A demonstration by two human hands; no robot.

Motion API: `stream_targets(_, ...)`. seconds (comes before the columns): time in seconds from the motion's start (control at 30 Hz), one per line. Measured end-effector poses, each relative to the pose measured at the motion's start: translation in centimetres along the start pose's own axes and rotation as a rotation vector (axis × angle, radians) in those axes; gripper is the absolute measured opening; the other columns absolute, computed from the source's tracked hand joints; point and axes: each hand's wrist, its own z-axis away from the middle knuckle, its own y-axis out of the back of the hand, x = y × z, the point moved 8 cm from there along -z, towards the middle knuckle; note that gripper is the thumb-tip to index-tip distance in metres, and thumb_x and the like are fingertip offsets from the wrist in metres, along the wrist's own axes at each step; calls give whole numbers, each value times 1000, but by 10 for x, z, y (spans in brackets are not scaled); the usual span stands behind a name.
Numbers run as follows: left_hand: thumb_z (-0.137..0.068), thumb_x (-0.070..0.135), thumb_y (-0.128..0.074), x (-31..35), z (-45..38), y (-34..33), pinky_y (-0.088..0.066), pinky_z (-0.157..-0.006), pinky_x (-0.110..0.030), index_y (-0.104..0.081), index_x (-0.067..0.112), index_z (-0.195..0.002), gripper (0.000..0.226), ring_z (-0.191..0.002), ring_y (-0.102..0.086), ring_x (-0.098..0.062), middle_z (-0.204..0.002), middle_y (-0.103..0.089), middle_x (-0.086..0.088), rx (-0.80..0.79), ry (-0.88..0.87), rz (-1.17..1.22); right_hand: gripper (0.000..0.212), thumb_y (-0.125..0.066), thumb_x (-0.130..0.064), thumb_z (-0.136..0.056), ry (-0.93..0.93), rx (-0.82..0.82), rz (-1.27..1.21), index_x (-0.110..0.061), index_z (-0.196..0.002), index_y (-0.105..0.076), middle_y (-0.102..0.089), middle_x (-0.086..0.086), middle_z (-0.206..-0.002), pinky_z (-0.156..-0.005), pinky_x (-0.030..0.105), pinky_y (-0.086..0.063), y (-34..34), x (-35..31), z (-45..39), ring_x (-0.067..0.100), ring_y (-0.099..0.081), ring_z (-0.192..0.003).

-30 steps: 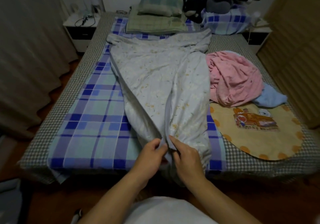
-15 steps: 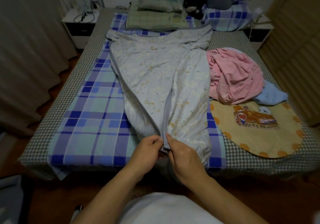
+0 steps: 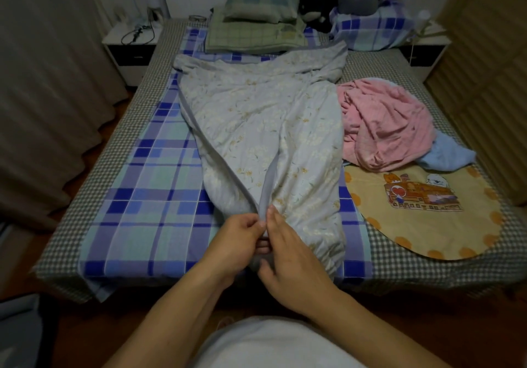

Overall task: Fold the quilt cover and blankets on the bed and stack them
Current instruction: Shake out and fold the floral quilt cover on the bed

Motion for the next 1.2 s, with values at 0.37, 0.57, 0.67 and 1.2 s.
stream_targets(0.37, -103, 28, -43, 55, 15, -25, -43, -50, -31, -15, 55, -150, 61, -53, -55, -15, -59, -57, -1, 17, -462, -617, 30, -57, -17, -87, -110, 258, -178, -23, -116, -66, -71, -6, -97, -76, 36, -55, 27, 40, -21, 10, -66, -88)
stream_targets(0.57, -95, -2, -54, 49, -20, 12, -55, -65, -25, -53, 30, -130, 48, -67, -64, -7, -71, -65, 5, -26, -654, -228, 54, -45, -68, -90, -203, 211, -312, -26, -115, -70, -74, -6, -98, -76, 39, -57, 19, 57, -36, 8, -70, -89)
stream_targets(0.67, -86, 6, -59, 57, -59, 24, -53, -93, -34, -59, 18, -114, 30, -104, -63, -13, -104, -64, 8, -56, -761, -332, 56, -39, -71, -90, -294, 288, -321, -30, -115, -68, -72, -10, -97, -78, 36, -58, 36, 64, -36, 5, -68, -90)
stream_targets(1.2, -92, 61, -52, 266, -126, -79, -31, -114, -34, -71, 31, -109, 40, -137, -33, -14, -152, -35, 1, -732, -1622, -1162, 19, -61, -24, -95, -142, 1044, 279, -12, -104, -73, -72, -7, -99, -79, 22, -49, 269, -58, -31, 8, -68, -92)
